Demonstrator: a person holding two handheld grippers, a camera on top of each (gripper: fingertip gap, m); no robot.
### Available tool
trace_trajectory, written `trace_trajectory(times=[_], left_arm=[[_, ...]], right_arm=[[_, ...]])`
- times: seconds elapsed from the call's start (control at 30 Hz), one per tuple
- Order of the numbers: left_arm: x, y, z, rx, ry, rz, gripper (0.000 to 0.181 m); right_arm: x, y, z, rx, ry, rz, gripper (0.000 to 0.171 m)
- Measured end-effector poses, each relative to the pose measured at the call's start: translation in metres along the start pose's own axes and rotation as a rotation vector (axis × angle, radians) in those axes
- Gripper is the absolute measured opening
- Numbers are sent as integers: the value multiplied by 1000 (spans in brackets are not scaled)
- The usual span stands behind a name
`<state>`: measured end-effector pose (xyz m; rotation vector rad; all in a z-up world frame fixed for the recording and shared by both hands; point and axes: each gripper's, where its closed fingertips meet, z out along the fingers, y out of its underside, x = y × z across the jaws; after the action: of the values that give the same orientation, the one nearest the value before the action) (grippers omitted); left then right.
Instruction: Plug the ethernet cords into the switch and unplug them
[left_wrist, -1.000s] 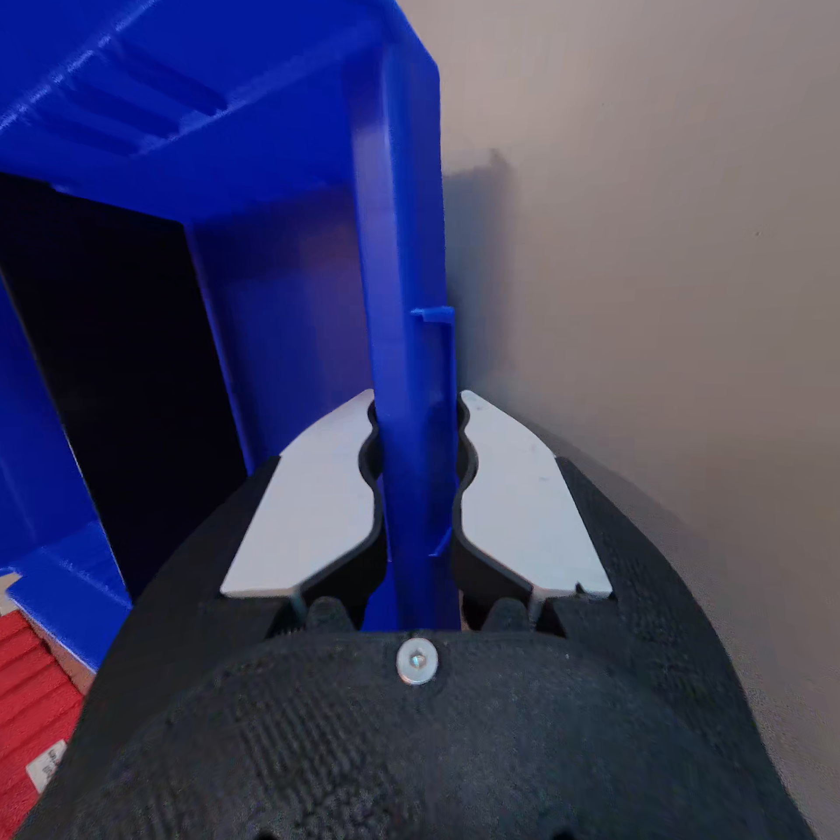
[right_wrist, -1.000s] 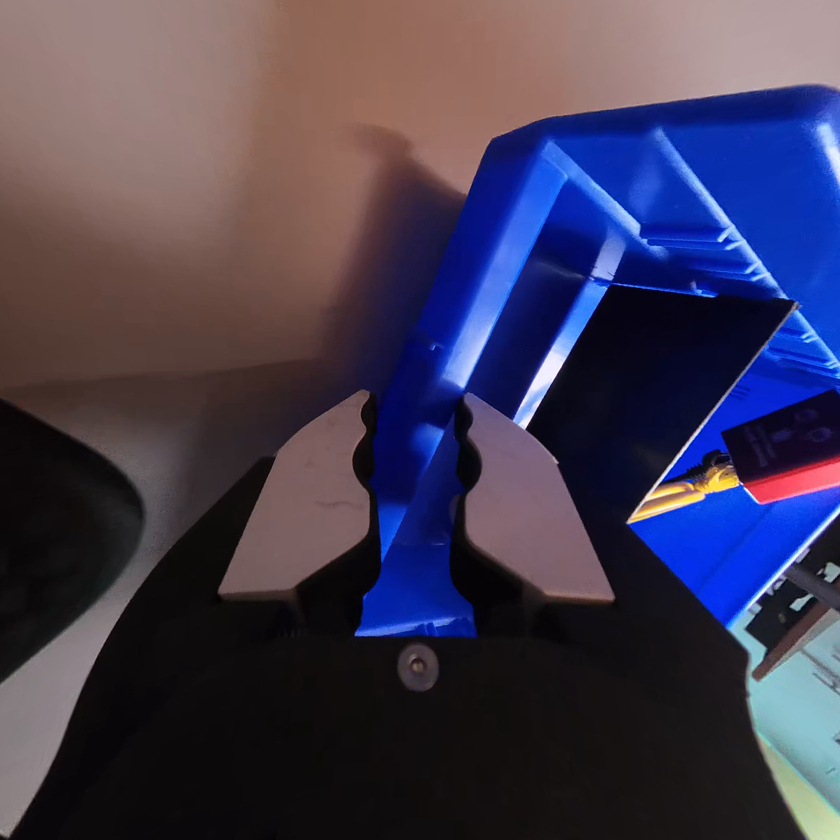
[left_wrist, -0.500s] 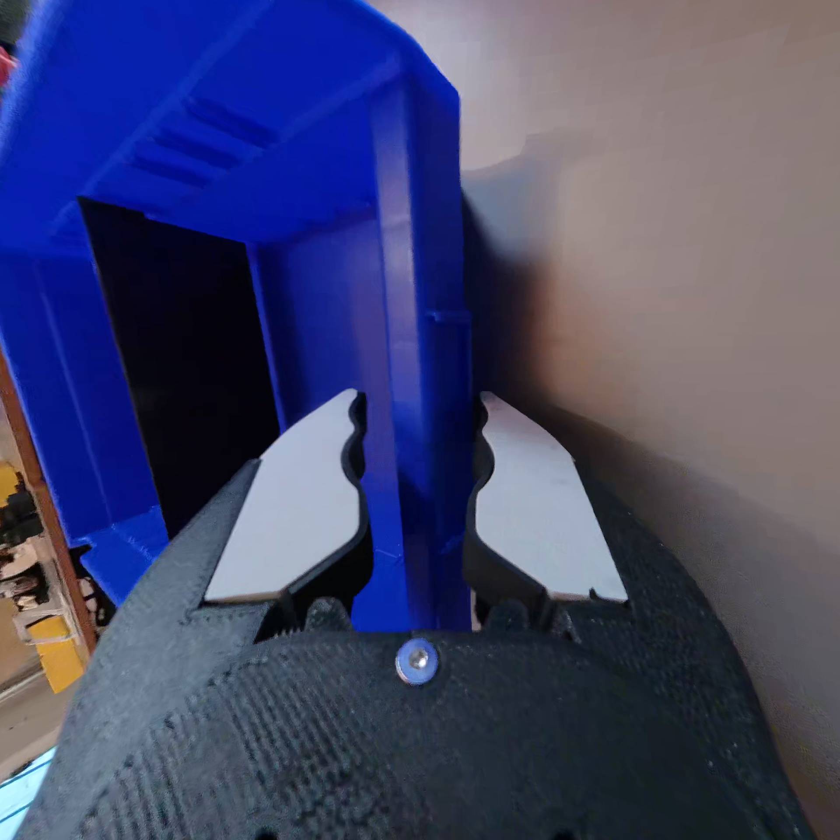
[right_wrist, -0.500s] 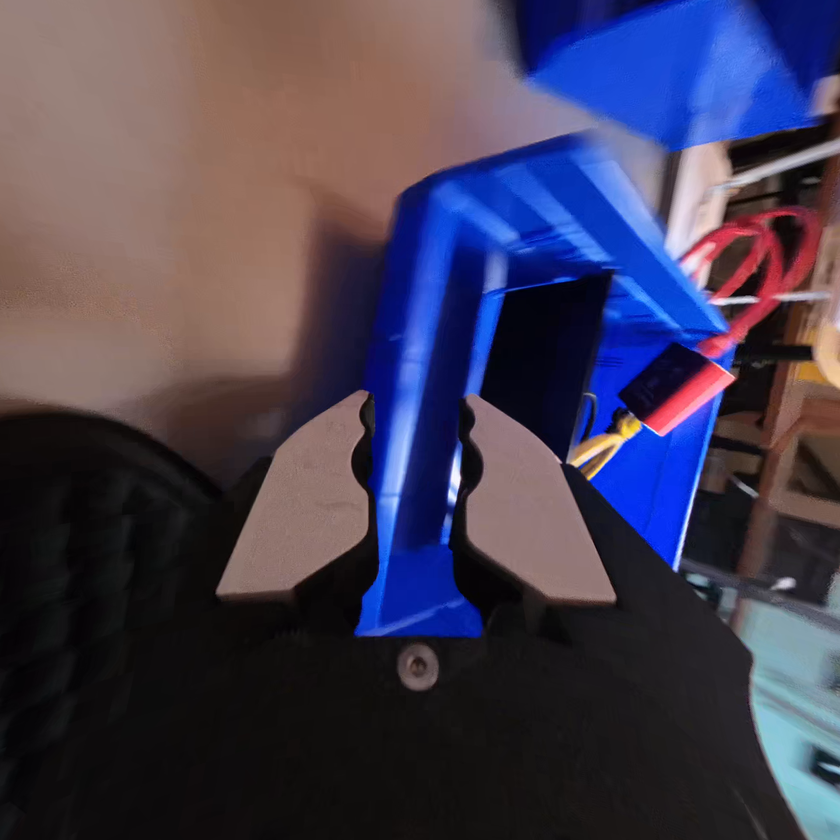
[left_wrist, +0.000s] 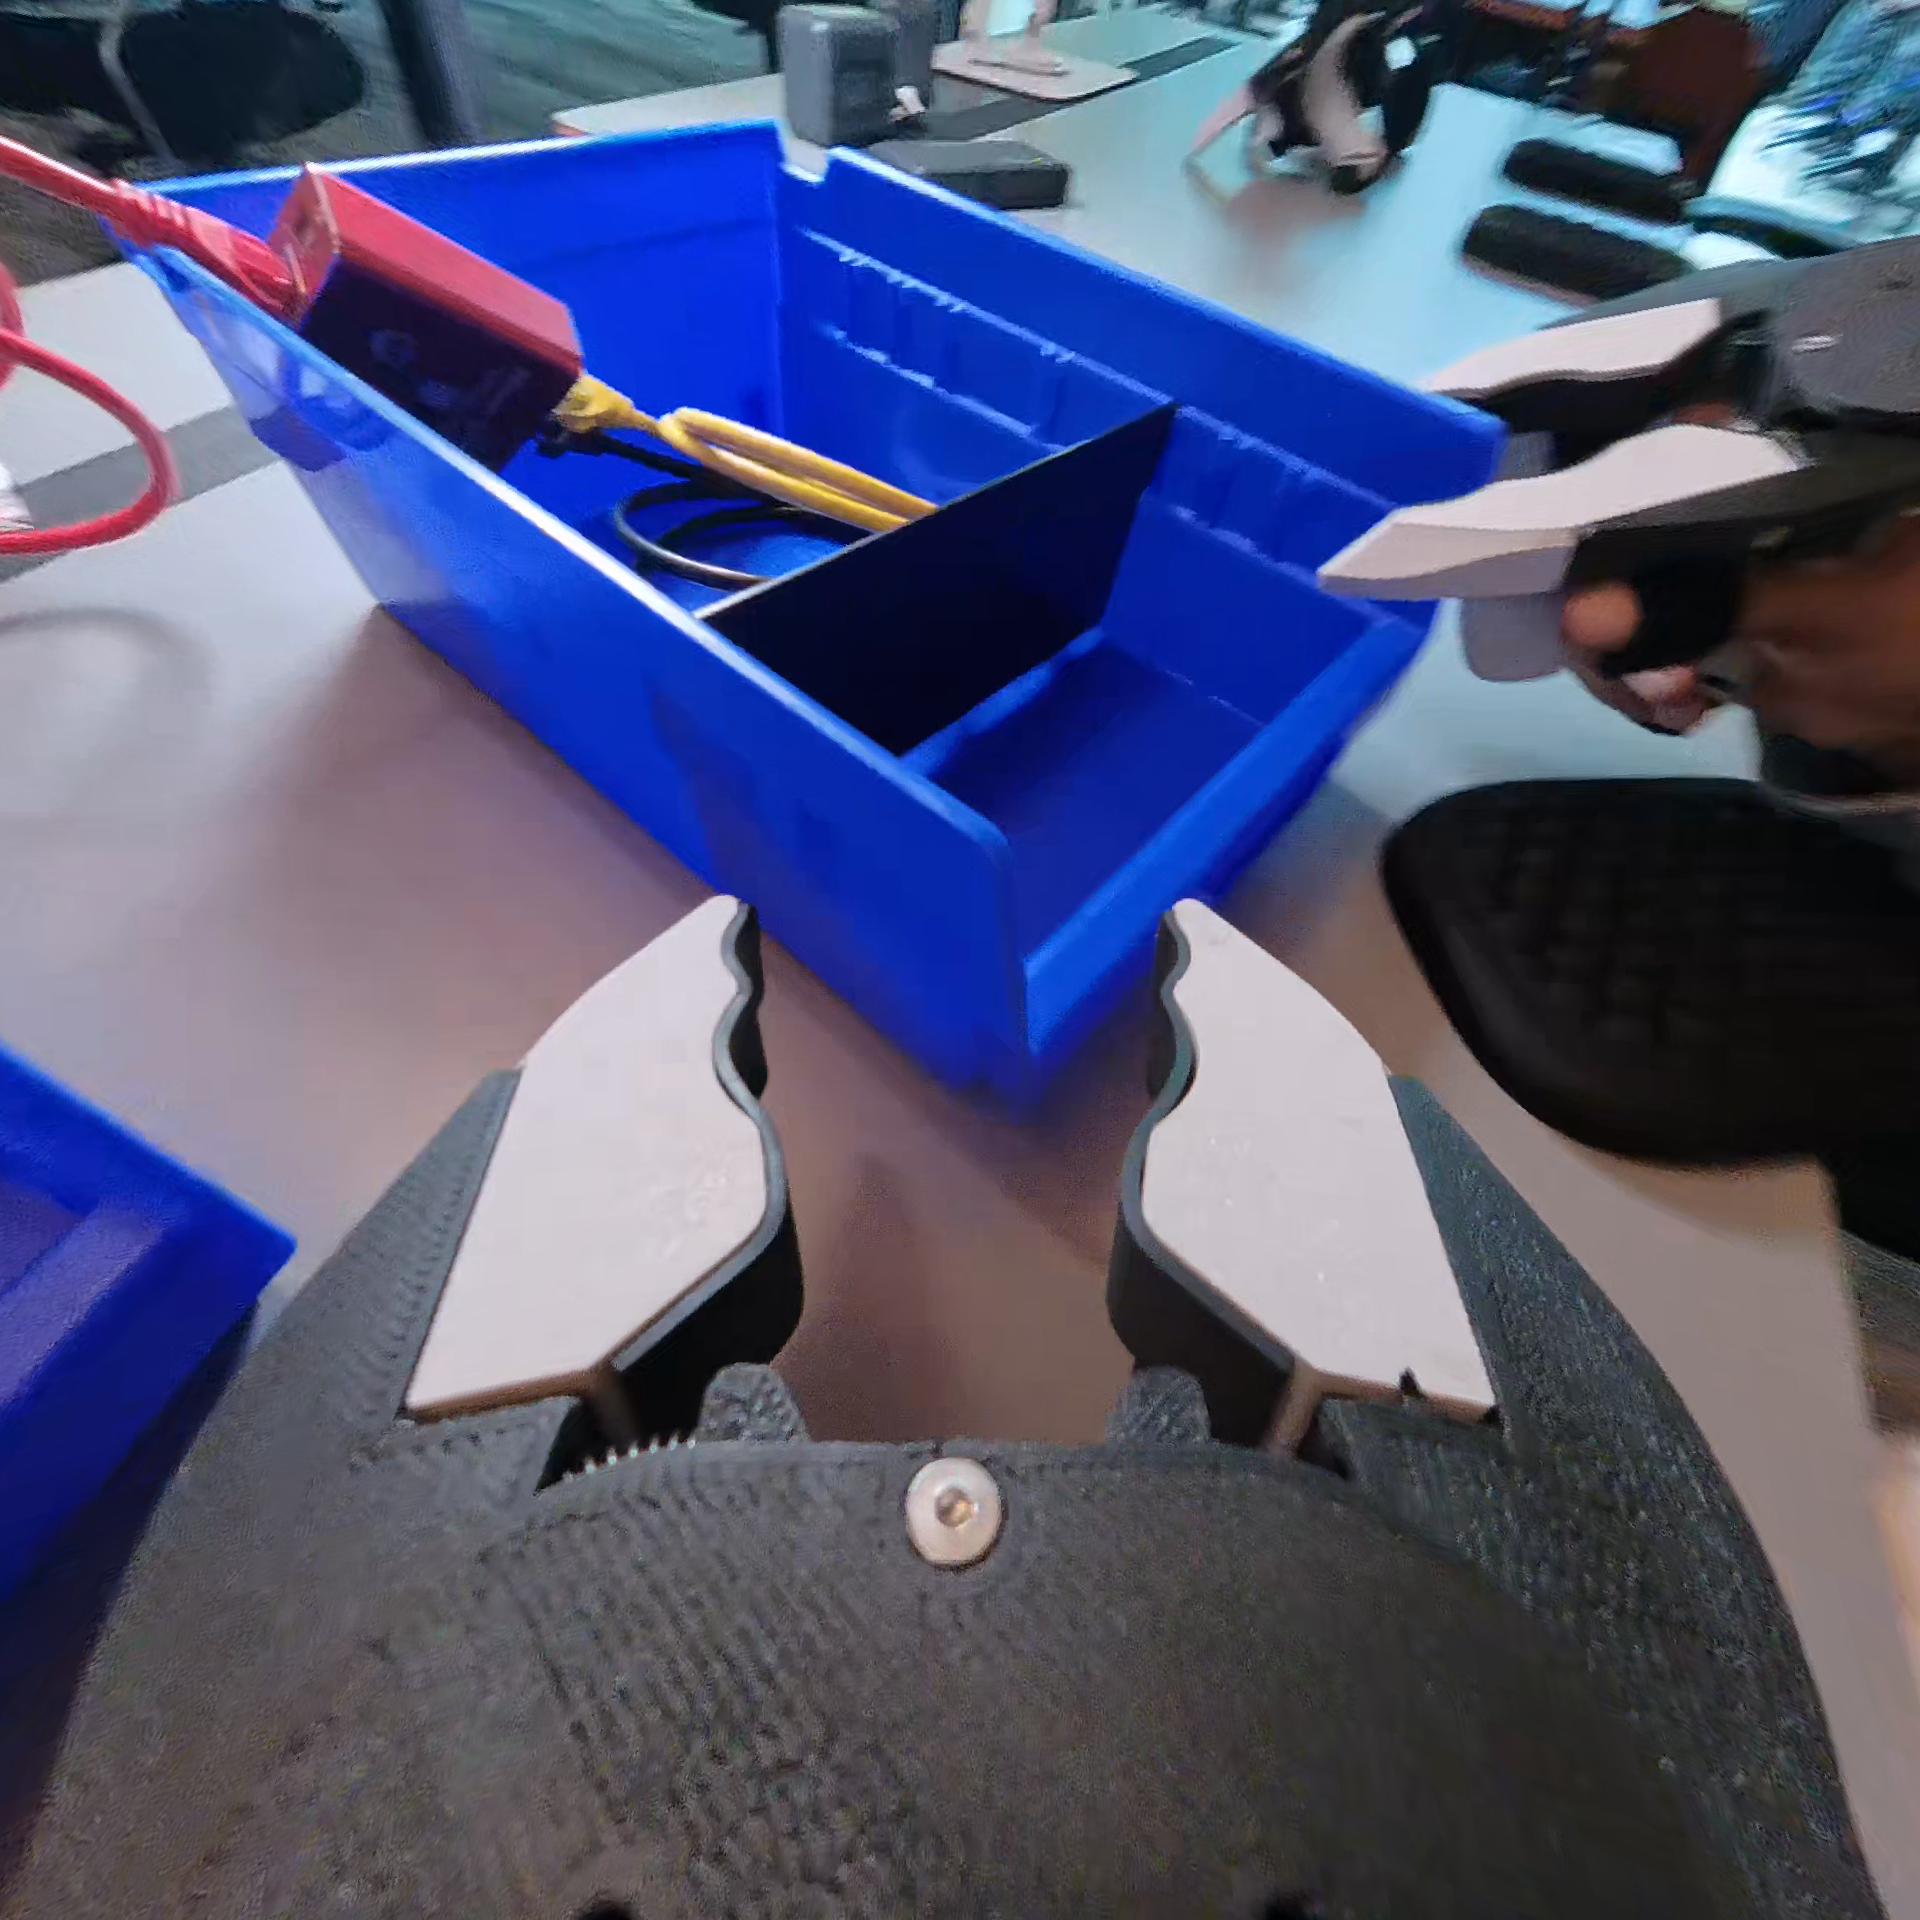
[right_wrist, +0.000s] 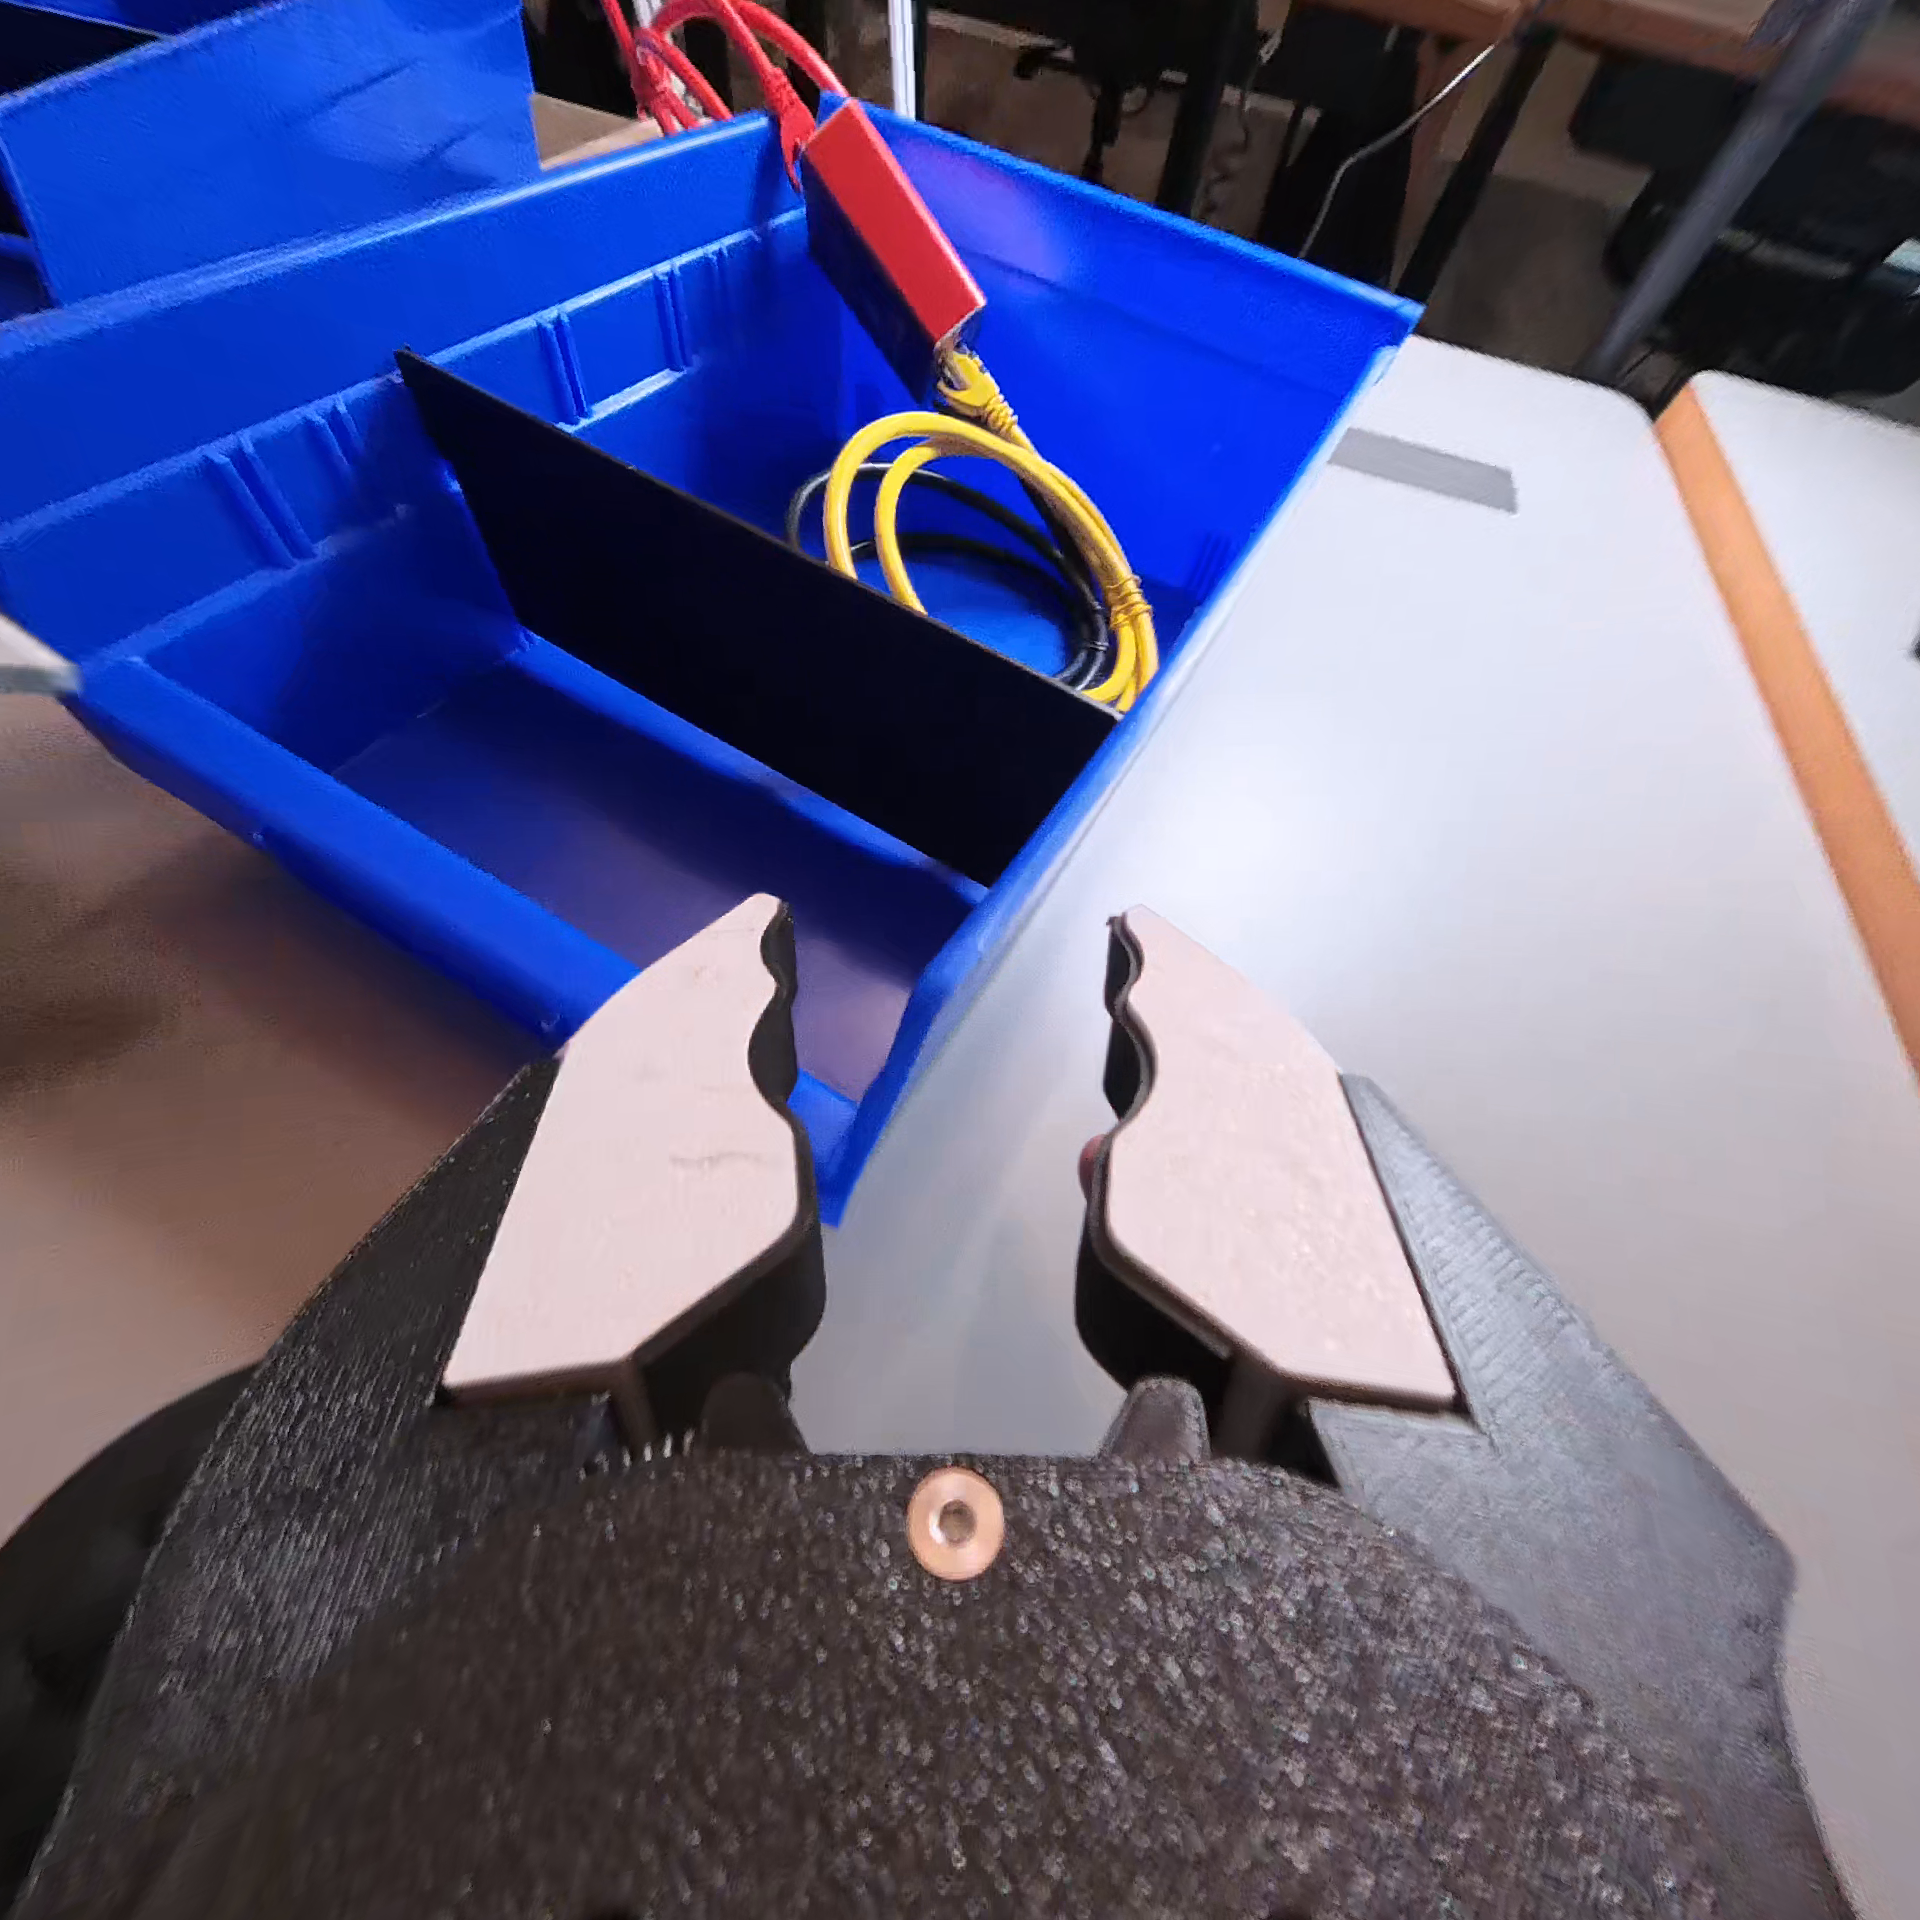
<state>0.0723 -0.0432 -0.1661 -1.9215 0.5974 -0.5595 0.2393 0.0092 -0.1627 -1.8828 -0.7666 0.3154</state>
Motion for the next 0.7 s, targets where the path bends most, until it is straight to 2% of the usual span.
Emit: trace_trajectory(times=[0.1,0.17,0.2,0.37,0.53,0.7], left_arm=[[-1,-4,23,-11,-45,-58,71],[-13,-5,30,-10,-149,-5,55],[-16,-5,32,-4,-176,18,52],[-20,-11,33,17,-197,-57,37],[-16,-16,36,26,-238,15,33],[-16,-59,16,125,-268,64,31]], right_arm=[[0,-4,13,-11,-22,4,43],[6,-6,17,-13,6,18,39],[9,-7,17,-1,22,27,31],[14,-9,13,64,36,94,26],[19,-19,-3,147,66,118,23],[21,-62,-22,254,97,92,21]])
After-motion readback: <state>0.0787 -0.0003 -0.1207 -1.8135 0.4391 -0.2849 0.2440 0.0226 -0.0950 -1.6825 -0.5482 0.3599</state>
